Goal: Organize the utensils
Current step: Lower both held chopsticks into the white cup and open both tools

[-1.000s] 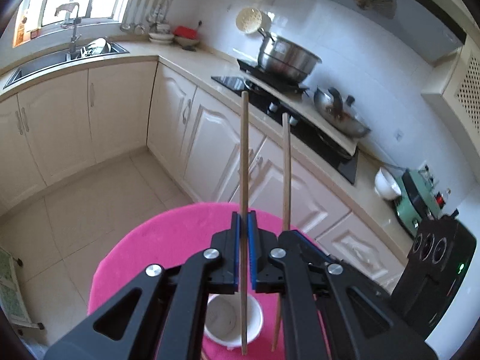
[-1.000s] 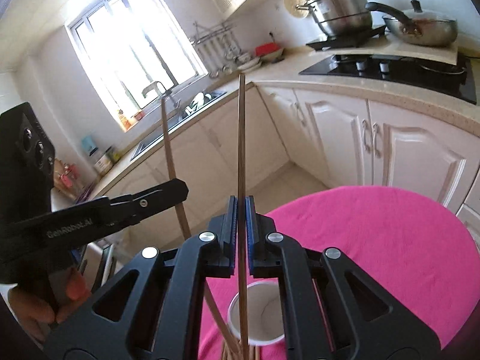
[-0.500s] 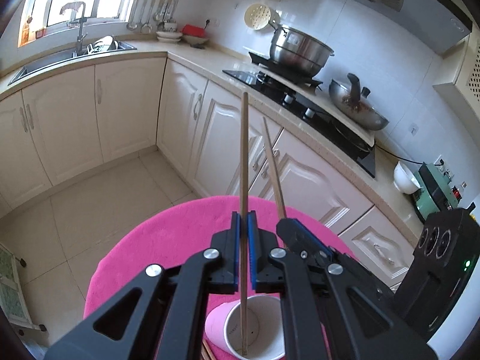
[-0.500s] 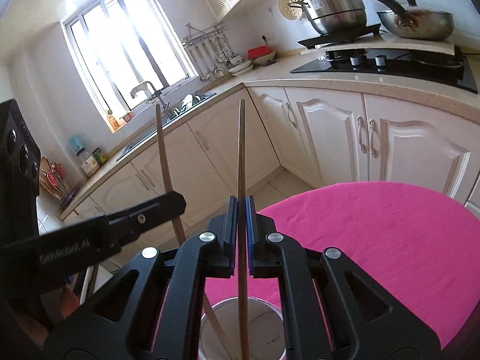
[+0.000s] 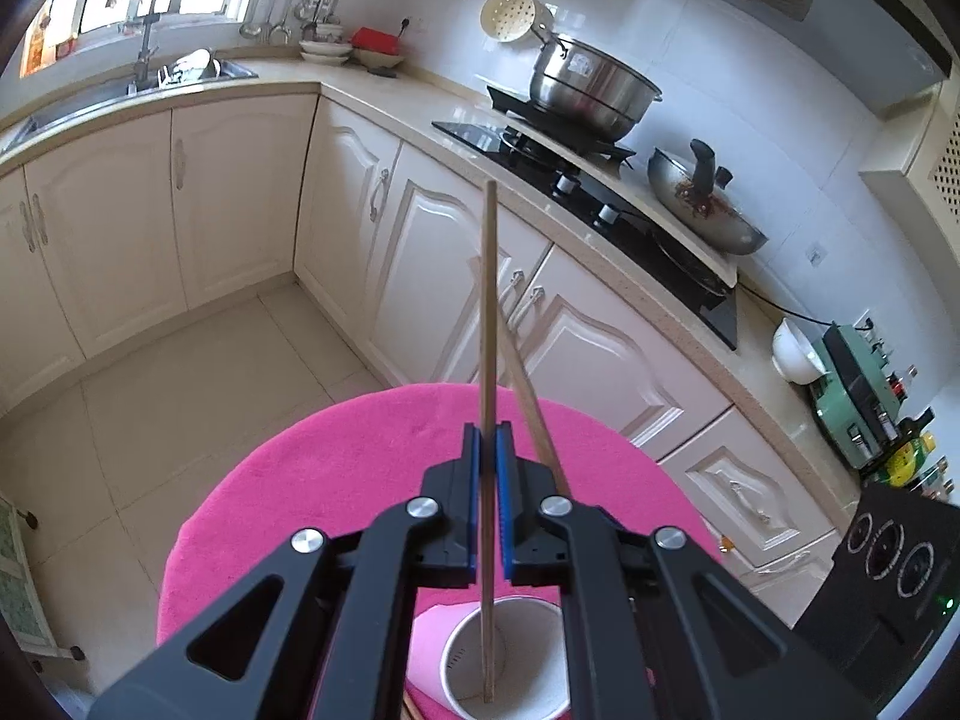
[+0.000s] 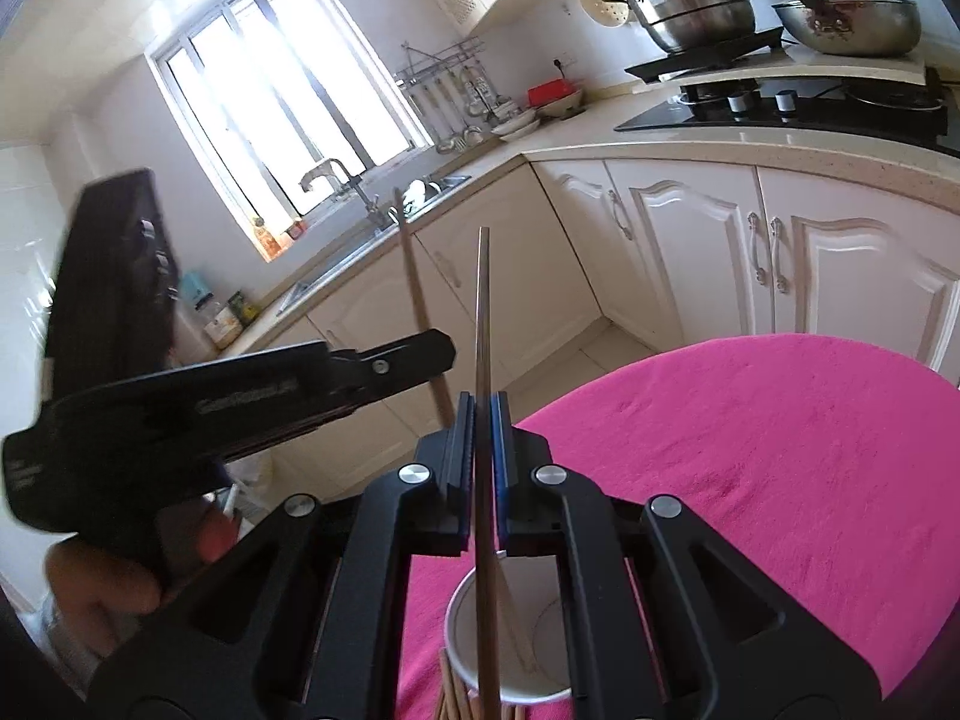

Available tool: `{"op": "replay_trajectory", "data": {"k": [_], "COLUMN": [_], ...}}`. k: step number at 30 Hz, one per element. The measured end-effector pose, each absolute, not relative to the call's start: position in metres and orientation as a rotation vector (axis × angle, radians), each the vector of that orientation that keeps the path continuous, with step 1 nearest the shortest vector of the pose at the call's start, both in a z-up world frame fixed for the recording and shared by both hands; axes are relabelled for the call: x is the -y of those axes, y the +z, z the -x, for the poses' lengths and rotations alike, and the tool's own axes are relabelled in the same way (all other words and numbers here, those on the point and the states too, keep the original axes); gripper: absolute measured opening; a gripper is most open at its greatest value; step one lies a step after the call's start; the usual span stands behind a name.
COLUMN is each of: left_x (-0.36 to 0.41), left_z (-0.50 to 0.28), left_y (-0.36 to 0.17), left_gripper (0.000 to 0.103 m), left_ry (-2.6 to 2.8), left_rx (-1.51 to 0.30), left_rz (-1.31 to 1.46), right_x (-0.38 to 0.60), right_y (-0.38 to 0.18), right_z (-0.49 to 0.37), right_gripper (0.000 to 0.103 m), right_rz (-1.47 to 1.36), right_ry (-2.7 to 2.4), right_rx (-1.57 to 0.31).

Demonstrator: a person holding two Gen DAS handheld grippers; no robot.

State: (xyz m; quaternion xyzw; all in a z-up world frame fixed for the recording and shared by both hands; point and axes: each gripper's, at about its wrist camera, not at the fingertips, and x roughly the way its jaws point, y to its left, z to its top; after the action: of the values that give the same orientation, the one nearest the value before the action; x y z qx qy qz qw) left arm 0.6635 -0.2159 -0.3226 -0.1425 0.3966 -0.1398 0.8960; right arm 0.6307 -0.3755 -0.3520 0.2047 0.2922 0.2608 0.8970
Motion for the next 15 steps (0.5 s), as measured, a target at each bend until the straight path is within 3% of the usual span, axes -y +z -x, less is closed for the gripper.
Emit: {"op": "replay_trajectory", "data": {"k": [15], "left_x": [0.230], "left_z": [-0.655], "left_y": [-0.290], "left_gripper": [0.005], "left_ry": [-0.405], "left_rx": [-0.728], "left_rz": [0.304], "right_x": [0.382], "right_y": [-0.337], "right_z": [-0.634], "right_gripper": [0.006], "right_rz": [-0.422], "right_ry": [0.637], "right_rx": [-0.631]}}
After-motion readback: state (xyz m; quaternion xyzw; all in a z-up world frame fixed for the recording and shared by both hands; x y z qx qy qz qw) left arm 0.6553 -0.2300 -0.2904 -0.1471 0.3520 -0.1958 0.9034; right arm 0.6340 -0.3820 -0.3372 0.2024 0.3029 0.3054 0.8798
